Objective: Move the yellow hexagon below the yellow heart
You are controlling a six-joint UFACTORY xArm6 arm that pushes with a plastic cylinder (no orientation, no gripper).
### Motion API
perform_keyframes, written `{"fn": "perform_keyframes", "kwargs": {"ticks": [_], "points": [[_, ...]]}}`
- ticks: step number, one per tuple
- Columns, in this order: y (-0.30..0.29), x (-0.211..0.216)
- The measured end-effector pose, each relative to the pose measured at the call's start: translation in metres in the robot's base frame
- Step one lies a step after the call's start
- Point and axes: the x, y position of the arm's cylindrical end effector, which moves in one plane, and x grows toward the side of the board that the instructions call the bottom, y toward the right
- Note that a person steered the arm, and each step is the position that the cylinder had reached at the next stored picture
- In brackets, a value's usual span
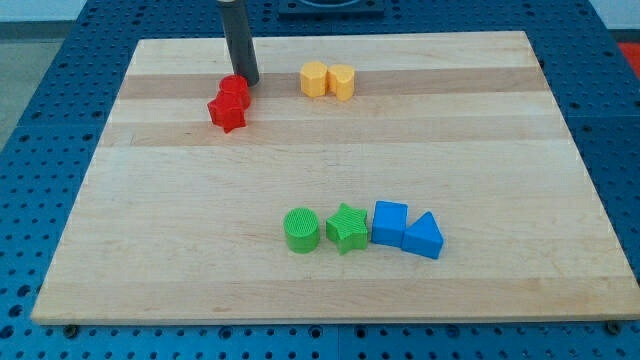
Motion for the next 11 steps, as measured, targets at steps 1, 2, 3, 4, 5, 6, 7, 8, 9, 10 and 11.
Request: {"fn": "perform_keyframes", "kwargs": {"ticks": [1,2,3,4,5,6,7,8,9,10,11], "points": [[0.005,-0.016],[0.043,-0.031],[0.078,-0.019],[0.117,-0.004],[0.169,0.003],[0.194,0.006],[0.183,0.003],[0.181,0.002],[0.181,0.002],[0.167,-0.002],[0.125,-0.002]]}}
